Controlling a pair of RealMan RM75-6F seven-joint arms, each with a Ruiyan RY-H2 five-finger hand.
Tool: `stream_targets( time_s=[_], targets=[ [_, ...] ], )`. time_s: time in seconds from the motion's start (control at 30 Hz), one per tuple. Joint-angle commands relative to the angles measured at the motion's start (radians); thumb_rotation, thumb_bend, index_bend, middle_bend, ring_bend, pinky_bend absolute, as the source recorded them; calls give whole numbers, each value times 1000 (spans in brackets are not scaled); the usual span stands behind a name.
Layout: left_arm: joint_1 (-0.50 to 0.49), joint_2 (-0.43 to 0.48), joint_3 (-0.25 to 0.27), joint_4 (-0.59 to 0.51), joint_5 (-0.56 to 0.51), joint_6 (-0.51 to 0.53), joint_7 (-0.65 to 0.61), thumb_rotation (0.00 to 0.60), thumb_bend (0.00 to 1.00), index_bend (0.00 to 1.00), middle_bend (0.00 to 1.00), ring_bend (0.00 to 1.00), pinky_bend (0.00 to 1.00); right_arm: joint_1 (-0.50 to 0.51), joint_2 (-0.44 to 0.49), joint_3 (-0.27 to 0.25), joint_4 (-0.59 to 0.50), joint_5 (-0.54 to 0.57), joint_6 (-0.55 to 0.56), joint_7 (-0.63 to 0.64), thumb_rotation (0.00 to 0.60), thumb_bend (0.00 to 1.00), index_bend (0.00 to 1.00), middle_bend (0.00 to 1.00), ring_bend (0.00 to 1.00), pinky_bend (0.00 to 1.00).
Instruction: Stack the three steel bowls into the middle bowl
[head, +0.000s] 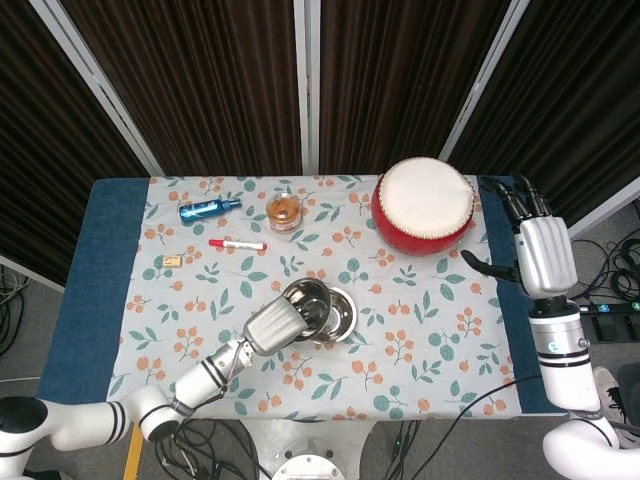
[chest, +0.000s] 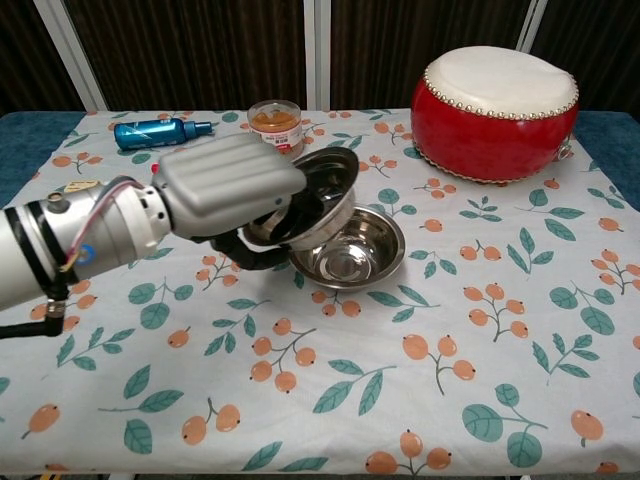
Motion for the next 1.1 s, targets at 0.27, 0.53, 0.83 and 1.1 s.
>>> stream_targets(
  time_s=[0.27,0.53,0.83,1.1],
  targets=[
    [-42,-94,-3,44,-27,-7,5,600,393,658,681,614,737,-13,25,10,-6,39,-23,26,600,51,127,239,60,161],
    [-60,-66,10,120,35,63,-114,600,240,365,383,323,485,-24,23,-4,-6,20,-18,31,600,51,127,236,60,161],
    [11,111,-5,-32,-20,148,-19,600,227,337,378,317,472,-26,18,-20,-22,11,-24,8,600,51,126,236,60,160],
    [246,268,34,-132,-233,302,-20,600,220,337,368,295,406,-75,-46,-194,101,-115,-44,-143,600,60,125,209,51,160]
  ],
)
